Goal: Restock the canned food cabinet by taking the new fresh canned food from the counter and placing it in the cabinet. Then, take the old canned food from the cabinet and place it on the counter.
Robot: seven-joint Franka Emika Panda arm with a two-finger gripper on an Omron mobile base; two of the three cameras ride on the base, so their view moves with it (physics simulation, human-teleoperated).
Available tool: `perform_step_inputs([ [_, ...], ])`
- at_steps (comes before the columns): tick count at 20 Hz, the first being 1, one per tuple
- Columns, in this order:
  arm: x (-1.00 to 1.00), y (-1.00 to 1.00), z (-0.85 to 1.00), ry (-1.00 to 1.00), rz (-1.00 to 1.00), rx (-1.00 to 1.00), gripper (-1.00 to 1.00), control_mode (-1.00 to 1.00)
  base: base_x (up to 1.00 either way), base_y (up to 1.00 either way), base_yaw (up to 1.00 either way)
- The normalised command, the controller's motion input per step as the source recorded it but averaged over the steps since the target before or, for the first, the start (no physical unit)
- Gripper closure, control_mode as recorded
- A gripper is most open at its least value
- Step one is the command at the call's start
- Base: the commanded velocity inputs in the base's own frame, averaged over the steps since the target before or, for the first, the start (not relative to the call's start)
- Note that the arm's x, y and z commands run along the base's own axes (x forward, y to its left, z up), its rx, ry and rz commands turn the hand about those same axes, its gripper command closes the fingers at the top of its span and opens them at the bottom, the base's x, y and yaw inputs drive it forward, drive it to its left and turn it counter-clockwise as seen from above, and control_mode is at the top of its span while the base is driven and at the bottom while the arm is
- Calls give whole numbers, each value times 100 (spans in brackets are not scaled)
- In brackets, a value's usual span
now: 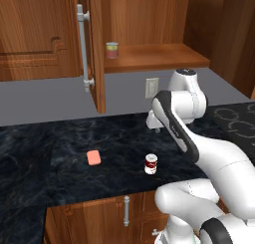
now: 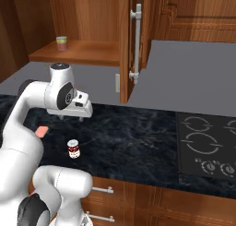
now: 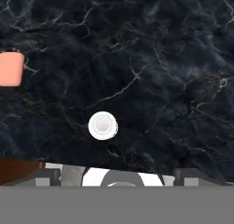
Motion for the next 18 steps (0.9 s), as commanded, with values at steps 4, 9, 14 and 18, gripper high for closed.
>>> perform_step_inputs([
  [4,-3,28,-82,12,0,0,-100,-100,0,0,0],
  [9,0,38,-71,4,-1,0,-100,-100,0,0,0],
  [14,6,23,-63,0,-3,0,-100,-100,0,0,0],
  [18,7,12,-55,0,-4,0,-100,-100,0,0,0],
])
